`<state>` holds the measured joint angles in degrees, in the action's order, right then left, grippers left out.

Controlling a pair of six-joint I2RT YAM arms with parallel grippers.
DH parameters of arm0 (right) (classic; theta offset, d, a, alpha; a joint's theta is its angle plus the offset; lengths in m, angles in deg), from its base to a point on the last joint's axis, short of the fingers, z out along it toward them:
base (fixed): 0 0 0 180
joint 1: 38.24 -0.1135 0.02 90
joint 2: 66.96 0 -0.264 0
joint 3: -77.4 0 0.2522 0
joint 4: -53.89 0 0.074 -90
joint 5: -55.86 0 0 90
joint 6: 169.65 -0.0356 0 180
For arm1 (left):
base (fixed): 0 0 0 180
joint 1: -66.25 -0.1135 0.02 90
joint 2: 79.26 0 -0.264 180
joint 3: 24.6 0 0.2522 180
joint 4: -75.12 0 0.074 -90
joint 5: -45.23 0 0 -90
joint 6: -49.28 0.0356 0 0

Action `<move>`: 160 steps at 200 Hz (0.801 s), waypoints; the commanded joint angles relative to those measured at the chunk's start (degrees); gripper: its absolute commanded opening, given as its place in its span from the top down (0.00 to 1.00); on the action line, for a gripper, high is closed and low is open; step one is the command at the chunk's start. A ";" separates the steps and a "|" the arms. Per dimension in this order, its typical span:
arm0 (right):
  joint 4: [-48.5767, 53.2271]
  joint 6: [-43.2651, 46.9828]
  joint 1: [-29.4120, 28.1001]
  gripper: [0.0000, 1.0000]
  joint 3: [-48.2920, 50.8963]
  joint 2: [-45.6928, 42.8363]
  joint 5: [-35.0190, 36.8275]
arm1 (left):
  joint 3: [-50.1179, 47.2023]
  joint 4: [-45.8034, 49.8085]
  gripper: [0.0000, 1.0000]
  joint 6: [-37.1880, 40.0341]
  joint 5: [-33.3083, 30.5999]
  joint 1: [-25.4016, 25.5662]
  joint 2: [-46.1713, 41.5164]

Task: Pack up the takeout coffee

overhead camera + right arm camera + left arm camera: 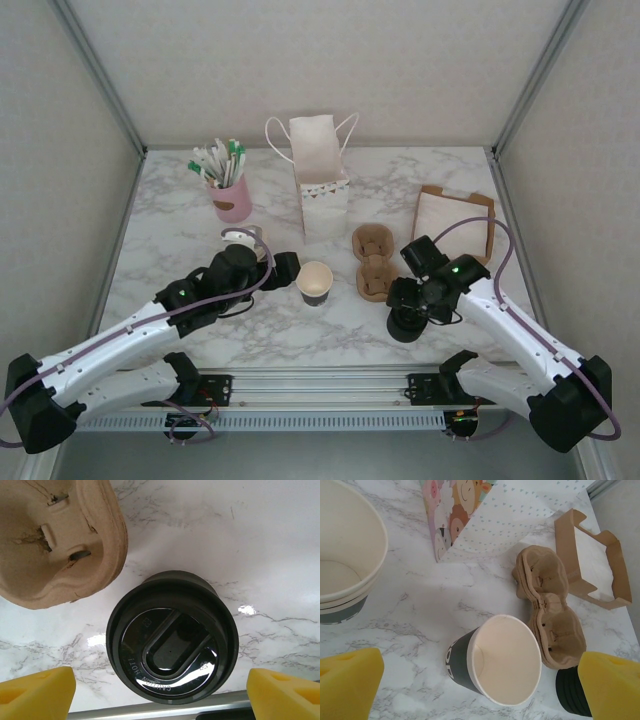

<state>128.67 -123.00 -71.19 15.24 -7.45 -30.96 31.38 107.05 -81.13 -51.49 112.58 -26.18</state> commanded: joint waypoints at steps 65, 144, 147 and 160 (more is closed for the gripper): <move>-1.22 -1.36 -0.44 0.11 2.49 1.90 -0.41 | 0.33 0.07 0.01 1.05 -0.06 0.34 -0.04; -2.12 -1.82 -0.38 0.13 4.00 3.07 -0.47 | -0.20 -0.17 0.00 0.60 0.72 0.34 0.20; -2.19 -1.75 -0.44 0.13 4.03 3.27 -0.50 | -0.17 -0.21 0.00 0.59 0.68 0.30 0.20; -2.37 -1.70 -0.41 0.13 4.24 3.65 -0.58 | -0.20 -0.24 0.00 0.59 0.68 0.34 0.36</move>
<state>126.53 -124.03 -71.19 18.25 -4.68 -31.33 31.38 107.05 -80.97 -51.40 112.58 -26.18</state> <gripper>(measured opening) 0.875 0.996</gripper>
